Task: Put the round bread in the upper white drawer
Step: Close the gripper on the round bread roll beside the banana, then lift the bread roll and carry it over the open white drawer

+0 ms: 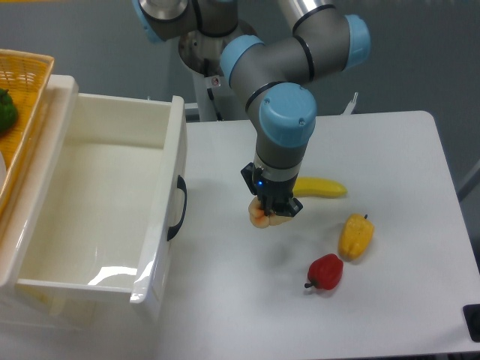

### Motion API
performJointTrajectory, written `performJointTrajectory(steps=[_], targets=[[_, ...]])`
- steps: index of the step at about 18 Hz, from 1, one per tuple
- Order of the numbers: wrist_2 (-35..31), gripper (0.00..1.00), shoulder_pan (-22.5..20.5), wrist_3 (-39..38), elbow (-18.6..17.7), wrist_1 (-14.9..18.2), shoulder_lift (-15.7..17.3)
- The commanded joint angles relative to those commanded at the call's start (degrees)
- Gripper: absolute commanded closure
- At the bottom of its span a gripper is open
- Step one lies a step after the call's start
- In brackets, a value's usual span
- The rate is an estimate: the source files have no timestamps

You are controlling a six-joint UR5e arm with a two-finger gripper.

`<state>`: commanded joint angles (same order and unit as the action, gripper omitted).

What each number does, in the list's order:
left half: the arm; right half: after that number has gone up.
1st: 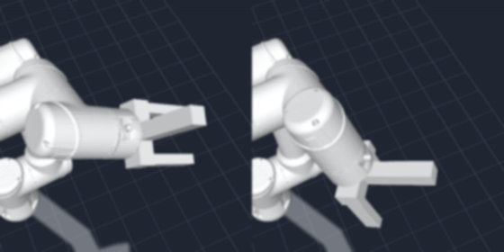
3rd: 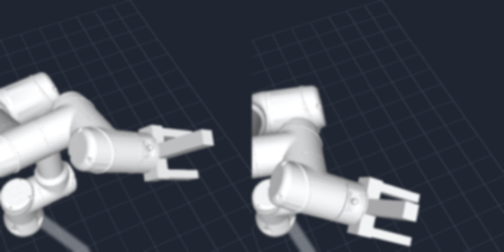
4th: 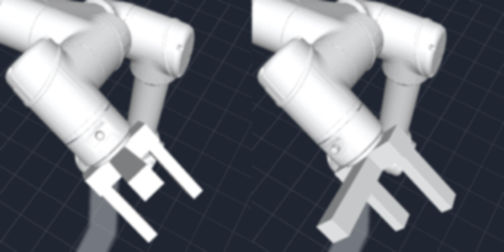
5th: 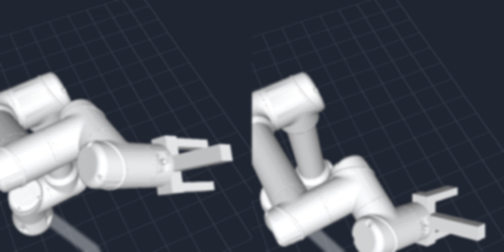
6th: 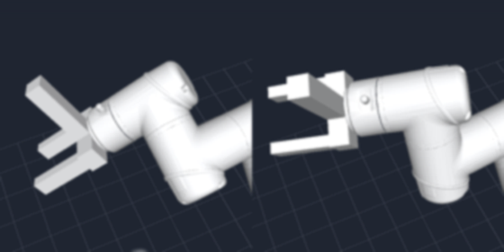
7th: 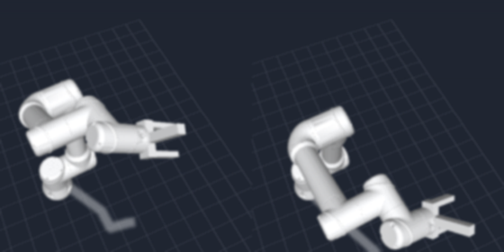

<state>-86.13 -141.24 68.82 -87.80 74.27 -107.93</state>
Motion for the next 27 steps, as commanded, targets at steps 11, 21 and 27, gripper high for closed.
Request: performJointTrajectory(steps=[11,21,27], targets=[[0.4,1.00,-0.3,-2.8,1.6,-0.3,-0.1],[4.8,1.00,0.3,-11.5,1.6,0.1,2.8],[8.5,1.00,1.5,-19.1,2.8,0.1,5.4]])
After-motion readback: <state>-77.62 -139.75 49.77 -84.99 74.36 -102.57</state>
